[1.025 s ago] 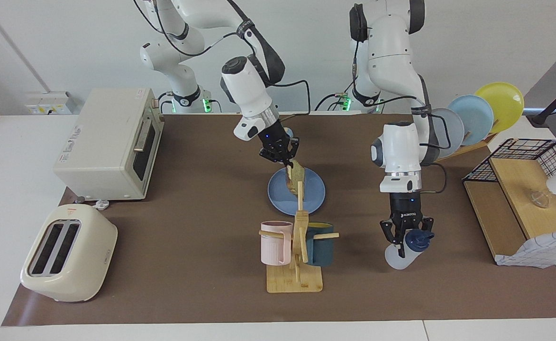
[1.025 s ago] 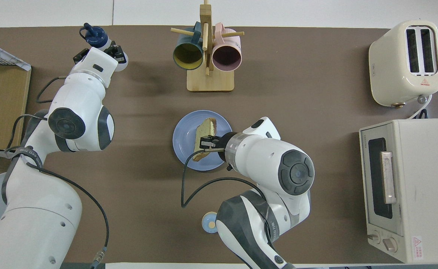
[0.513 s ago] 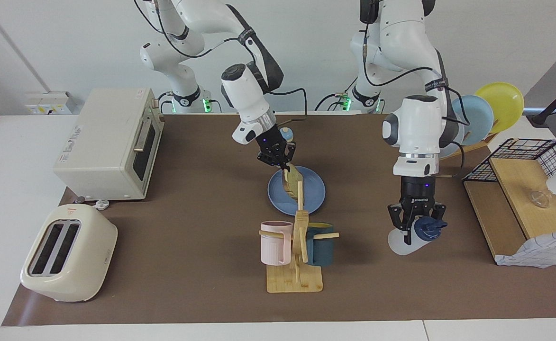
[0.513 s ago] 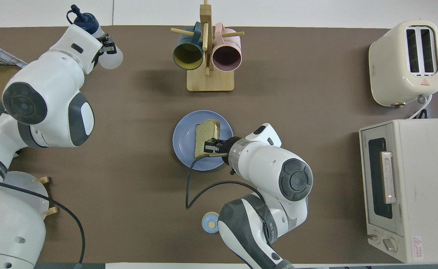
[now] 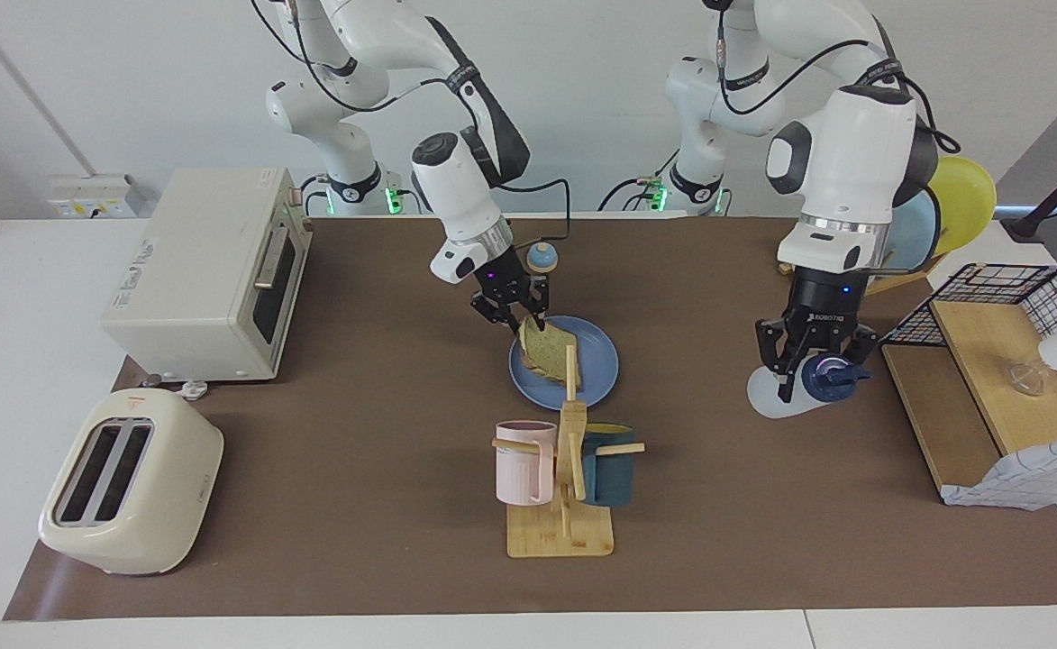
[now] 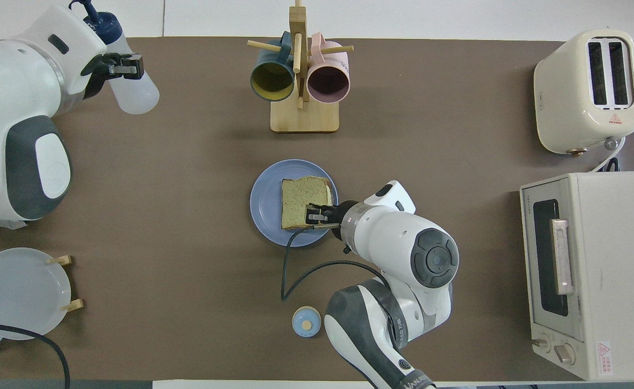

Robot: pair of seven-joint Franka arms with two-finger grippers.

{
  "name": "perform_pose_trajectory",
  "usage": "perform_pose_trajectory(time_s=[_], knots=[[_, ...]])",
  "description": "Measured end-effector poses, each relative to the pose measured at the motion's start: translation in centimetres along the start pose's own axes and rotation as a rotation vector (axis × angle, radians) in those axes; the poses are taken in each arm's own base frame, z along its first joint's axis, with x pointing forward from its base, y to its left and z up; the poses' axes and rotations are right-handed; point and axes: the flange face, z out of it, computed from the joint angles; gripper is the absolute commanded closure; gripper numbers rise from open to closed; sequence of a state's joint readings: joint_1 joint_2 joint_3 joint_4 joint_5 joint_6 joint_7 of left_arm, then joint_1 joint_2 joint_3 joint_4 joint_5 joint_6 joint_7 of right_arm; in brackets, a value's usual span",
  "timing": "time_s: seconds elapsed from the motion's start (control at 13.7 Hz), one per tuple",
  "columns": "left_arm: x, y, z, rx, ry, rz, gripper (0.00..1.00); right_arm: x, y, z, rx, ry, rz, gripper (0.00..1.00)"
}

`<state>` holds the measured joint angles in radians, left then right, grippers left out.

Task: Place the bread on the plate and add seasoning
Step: 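Release the bread with the right gripper while the left gripper brings the bottle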

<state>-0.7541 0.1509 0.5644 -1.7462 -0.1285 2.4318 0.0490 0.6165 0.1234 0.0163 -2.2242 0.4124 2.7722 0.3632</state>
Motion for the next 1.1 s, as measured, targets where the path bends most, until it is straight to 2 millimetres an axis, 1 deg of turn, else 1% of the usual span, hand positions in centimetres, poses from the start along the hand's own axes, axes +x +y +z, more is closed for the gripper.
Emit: perform_pose_trajectory(time_s=[0.15,0.29,0.44,0.59,0.66,0.73,0.81,0.95,1.03,1.1], knots=[[-0.6,-0.5,-1.7,-0.028,-0.065,0.049,1.00,0.1,0.0,-0.1,0.002,0.005,0.001,0.00],[-1.2,-0.9,-3.5,-0.063,-0.126,0.114,1.00,0.8,0.1,-0.7,0.008,0.019,-0.006,0.00],[-2.0,-1.3,-5.0,-0.101,-0.182,0.208,1.00,1.9,0.2,-1.6,0.017,0.041,-0.003,0.00],[-2.9,-1.5,-5.9,-0.143,-0.242,0.324,1.00,3.3,0.3,-2.7,0.024,0.051,0.008,0.00],[-3.4,-1.5,-6.2,-0.165,-0.266,0.388,1.00,3.9,0.0,-3.4,0.030,0.051,0.010,0.00],[-3.7,-1.4,-6.4,-0.186,-0.287,0.454,1.00,4.5,-0.6,-4.2,0.040,0.051,0.008,0.00],[-4.1,-1.3,-6.5,-0.206,-0.305,0.508,1.00,5.1,-1.3,-5.2,0.051,0.049,0.004,0.02],[-4.6,-0.4,-6.7,-0.238,-0.334,0.577,1.00,7.1,-2.4,-8.0,0.069,0.037,0.005,0.18],[-4.9,0.5,-6.9,-0.260,-0.347,0.629,1.00,8.4,-2.9,-9.7,0.072,0.010,0.008,0.23],[-5.3,1.7,-7.0,-0.289,-0.360,0.712,1.00,9.7,-3.5,-12.0,0.076,-0.029,0.011,0.28]])
